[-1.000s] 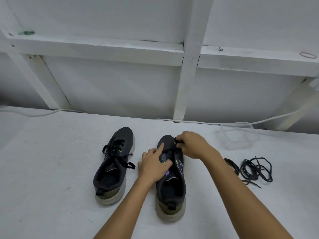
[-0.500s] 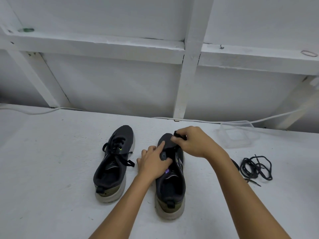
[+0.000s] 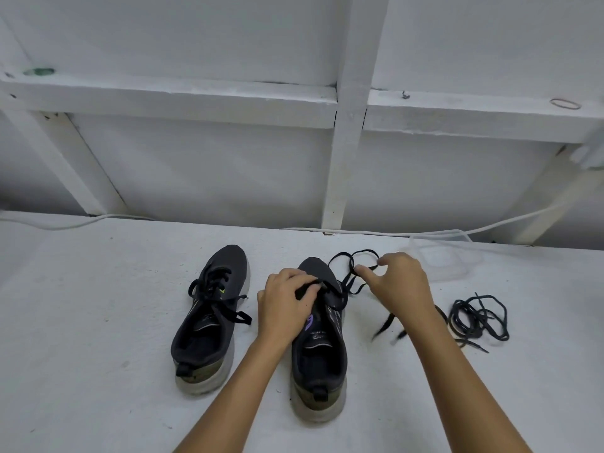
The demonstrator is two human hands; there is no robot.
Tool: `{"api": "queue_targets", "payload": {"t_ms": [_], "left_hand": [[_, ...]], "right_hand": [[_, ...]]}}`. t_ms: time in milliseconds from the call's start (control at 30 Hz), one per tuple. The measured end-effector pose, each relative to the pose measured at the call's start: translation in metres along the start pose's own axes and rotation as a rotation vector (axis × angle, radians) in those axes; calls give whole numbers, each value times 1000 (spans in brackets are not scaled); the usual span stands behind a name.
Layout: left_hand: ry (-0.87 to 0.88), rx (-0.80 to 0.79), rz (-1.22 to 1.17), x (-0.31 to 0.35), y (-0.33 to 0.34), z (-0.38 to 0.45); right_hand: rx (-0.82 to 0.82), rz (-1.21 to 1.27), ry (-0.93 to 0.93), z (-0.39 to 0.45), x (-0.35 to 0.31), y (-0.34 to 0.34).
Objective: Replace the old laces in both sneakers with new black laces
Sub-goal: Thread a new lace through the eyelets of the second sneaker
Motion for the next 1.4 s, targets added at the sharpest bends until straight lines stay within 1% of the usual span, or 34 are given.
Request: {"api": "queue_targets", "payload": {"t_ms": [67,100,133,200,233,267,300,367,433,500,600,667,733,800,900,967,1067,1133,1233,1300,1333,1400], "left_hand": [[-71,22,-158,-4,-2,1],[-135,8,-265,-6,-4,2],[-222,-31,-395,-7,-6,3],[-383,-134,-648,-5,-7,2],[-429,-168,-715,-4,-8,3],[-452,-190,-746,-4,-9,3],[-462,-207,-758,-3,-10,3],[-469,-224,-764,-1,-12,2],[-478,-228,-781,-1,-13,1],[-472,-250,-804,0,-16,-1],[-421,-276,-853,6,-20,-2],[-370,-281,-886,13,-24,-1],[-307,-311,-821,19,-25,3],[-236,-358,-741,25,-27,8],[-184,-409,-710,29,-29,17],[-130,-439,-599,27,-32,24],[31,-487,-232,20,-35,31],[133,-467,-60,13,-34,31],[190,-384,137,4,-30,31],[199,-300,196,-1,-35,29],[199,-253,186,0,-43,28],[159,-220,101,-7,-58,26]], "right_hand": [[112,84,-51,-14,-1,2],[128,169,-90,-21,-3,4],[90,268,-116,-27,-4,8],[-100,390,-122,-42,-10,21],[-196,402,-110,-48,-14,28],[-254,404,-91,-52,-17,36],[-270,416,-57,-54,-19,43],[-242,479,46,-52,-21,50],[-230,524,107,-48,-22,53],[-195,561,117,-44,-24,52],[-102,688,130,-36,-28,46],[-134,729,63,-32,-31,43],[-248,711,-68,-32,-39,41],[-335,705,-144,-34,-45,43],[-328,796,-132,-34,-46,47],[-310,890,-91,-34,-44,50],[-363,1053,1,-34,-40,53],[-376,1095,63,-33,-38,52],[-389,1135,117,-31,-37,50],[-349,1171,185,-29,-35,48],[-310,1204,243,-28,-31,47],[-227,1290,395,-24,-16,44]]}}
Point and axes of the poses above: each hand's wrist, its own z-axis towards the middle knuckle, its own y-axis out of the palm, x = y × z, the point moved 3 cm from there along z, towards the middle knuckle, and after that the axes turned 1 degree about -y, right-handed, at the moved point
